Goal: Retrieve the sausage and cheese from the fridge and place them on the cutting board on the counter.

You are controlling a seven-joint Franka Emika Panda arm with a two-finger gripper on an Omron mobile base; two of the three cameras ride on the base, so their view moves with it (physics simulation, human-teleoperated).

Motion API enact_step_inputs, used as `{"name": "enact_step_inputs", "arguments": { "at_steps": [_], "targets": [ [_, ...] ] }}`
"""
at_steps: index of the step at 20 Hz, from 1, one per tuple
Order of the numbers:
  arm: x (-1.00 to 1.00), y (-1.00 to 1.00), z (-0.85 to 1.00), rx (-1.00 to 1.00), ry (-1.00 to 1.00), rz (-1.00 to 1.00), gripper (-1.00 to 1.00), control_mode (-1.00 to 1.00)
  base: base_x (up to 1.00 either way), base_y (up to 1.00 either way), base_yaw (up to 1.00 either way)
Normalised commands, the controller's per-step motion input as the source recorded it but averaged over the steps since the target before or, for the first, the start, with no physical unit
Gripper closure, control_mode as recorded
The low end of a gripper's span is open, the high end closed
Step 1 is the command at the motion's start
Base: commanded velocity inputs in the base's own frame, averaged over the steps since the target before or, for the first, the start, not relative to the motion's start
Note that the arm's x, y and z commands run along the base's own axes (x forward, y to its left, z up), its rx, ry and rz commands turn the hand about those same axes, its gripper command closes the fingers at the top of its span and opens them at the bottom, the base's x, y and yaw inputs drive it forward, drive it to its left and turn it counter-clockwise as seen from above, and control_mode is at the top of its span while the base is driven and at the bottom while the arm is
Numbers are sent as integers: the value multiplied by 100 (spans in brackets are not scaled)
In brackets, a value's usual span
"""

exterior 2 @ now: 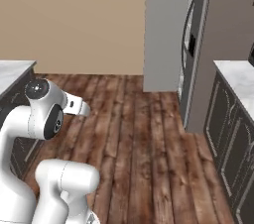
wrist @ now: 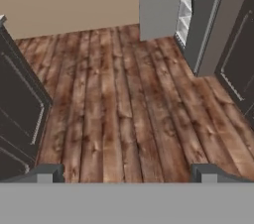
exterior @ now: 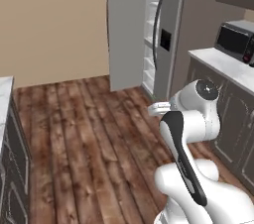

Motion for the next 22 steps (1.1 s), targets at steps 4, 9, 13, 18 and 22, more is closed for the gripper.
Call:
{"name": "enact_step_inputs", "arguments": {
  "at_steps": [4, 9, 13, 18, 22],
  "targets": [
    [0, 0, 0, 0, 0, 0, -100, 100, 100, 14, -4],
    [0, 0, 0, 0, 0, 0, -100, 100, 100, 11, -5],
    [0, 0, 0, 0, 0, 0, -100, 100, 100, 12, -12],
    [0, 0, 0, 0, 0, 0, -100, 100, 100, 13, -16],
    [0, 0, 0, 0, 0, 0, -100, 100, 100, 14, -19]
  ]
}}
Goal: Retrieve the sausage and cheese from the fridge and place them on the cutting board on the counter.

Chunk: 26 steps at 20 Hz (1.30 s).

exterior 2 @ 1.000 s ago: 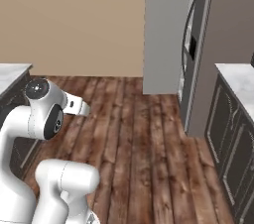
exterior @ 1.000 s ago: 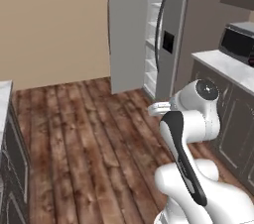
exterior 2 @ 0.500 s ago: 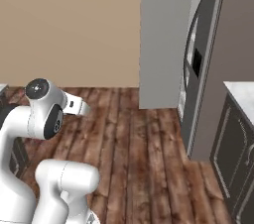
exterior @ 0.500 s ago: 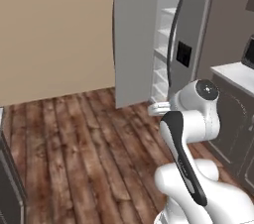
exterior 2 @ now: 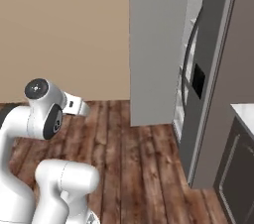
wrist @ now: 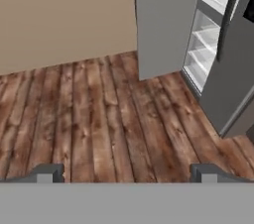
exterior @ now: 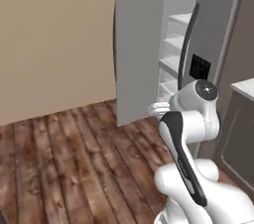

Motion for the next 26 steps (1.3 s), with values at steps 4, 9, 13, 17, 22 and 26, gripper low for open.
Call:
{"name": "enact_step_inputs", "arguments": {
  "at_steps": [4, 9, 13, 17, 22, 26],
  "targets": [
    [0, 0, 0, 0, 0, 0, -100, 100, 100, 23, -33],
    [0, 0, 0, 0, 0, 0, -100, 100, 100, 38, -46],
    [0, 0, 0, 0, 0, 0, -100, 100, 100, 41, -55],
    [0, 0, 0, 0, 0, 0, -100, 100, 100, 45, -58],
    [0, 0, 0, 0, 0, 0, -100, 100, 100, 60, -58],
    [0, 0, 0, 0, 0, 0, -100, 100, 68, 35, -49]
  ]
}}
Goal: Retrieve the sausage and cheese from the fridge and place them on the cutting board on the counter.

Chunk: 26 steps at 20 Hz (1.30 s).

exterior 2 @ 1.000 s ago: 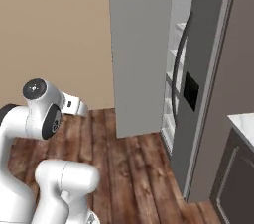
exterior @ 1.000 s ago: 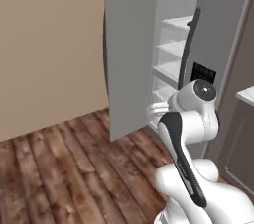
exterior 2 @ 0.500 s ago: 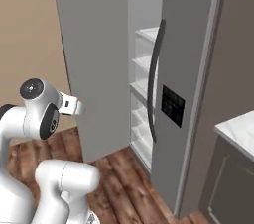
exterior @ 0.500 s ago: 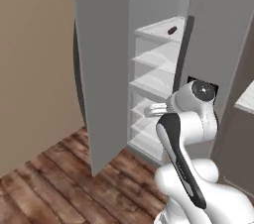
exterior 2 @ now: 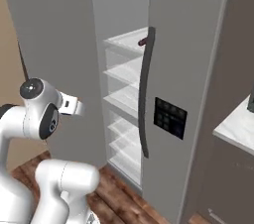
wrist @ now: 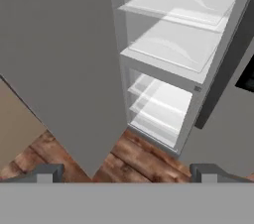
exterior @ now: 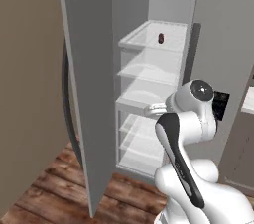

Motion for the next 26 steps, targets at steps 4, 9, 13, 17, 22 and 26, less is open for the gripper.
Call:
{"name": "enact_step_inputs", "arguments": {
  "at_steps": [4, 9, 13, 17, 22, 26],
  "targets": [
    [0, 0, 0, 0, 0, 0, -100, 100, 1, -18, -7],
    [0, 0, 0, 0, 0, 0, -100, 100, 6, -5, -12],
    [0, 0, 0, 0, 0, 0, -100, 100, 25, 10, -33],
    [0, 0, 0, 0, 0, 0, -100, 100, 39, 52, -46],
    [0, 0, 0, 0, 0, 0, -100, 100, 22, 53, -50],
    [0, 0, 0, 0, 0, 0, -100, 100, -1, 8, -15]
  ]
}}
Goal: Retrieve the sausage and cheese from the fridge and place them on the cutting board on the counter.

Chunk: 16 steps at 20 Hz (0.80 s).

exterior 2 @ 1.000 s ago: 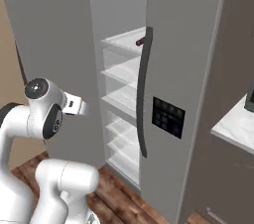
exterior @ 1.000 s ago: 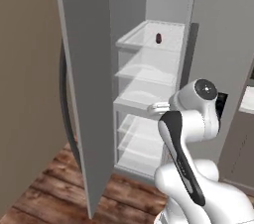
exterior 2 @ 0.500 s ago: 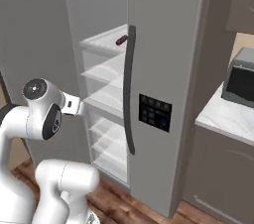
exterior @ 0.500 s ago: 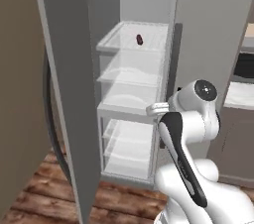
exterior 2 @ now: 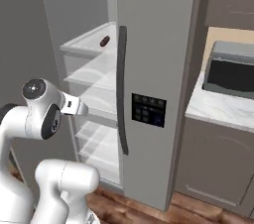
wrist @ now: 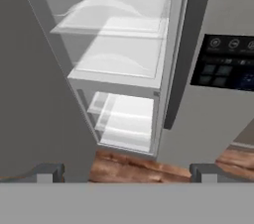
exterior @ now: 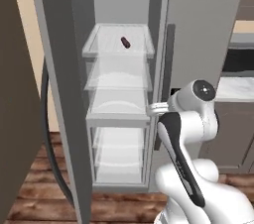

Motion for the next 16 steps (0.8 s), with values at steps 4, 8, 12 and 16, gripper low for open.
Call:
{"name": "enact_step_inputs", "arguments": {
  "at_steps": [4, 8, 12, 16],
  "targets": [
    [0, 0, 0, 0, 0, 0, -100, 100, 8, 17, -27],
    [0, 0, 0, 0, 0, 0, -100, 100, 19, 64, -39],
    [0, 0, 0, 0, 0, 0, -100, 100, 30, 71, -27],
    [0, 0, 0, 0, 0, 0, -100, 100, 24, 57, -23]
  ]
}}
